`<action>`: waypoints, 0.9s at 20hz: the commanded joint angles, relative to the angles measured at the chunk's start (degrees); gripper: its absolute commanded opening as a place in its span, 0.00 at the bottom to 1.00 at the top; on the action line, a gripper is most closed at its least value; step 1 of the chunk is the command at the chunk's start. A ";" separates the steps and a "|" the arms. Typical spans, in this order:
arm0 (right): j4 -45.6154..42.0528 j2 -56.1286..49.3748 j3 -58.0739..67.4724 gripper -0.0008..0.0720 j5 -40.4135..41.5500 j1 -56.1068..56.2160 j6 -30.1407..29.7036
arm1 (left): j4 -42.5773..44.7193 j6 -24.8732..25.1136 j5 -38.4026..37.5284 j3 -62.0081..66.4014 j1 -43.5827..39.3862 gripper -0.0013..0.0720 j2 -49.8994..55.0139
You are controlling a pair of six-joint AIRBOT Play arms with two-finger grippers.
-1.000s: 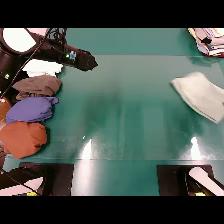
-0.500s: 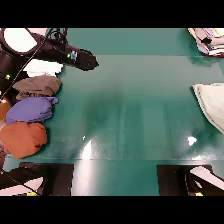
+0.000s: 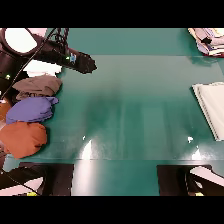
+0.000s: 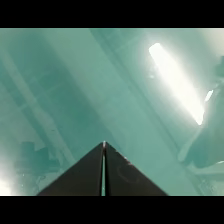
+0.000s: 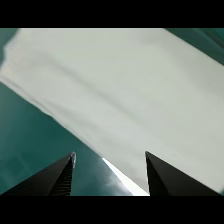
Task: Fold the shirts.
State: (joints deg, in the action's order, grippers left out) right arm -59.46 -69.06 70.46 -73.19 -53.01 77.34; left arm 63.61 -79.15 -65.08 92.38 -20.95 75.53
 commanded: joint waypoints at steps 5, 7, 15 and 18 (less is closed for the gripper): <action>9.88 5.75 1.57 0.62 0.72 25.35 0.24 | 0.24 0.07 -0.90 0.00 0.00 0.05 0.04; 9.86 6.51 1.57 0.36 0.74 32.63 -1.55 | 0.24 0.07 0.24 0.00 0.00 0.05 0.02; 9.79 6.86 1.57 0.04 0.57 47.32 -3.43 | 0.24 0.07 5.49 0.00 0.00 0.05 0.02; 9.81 6.86 1.57 0.04 -0.31 48.13 -3.43 | 0.24 0.07 7.02 0.00 0.00 0.05 0.02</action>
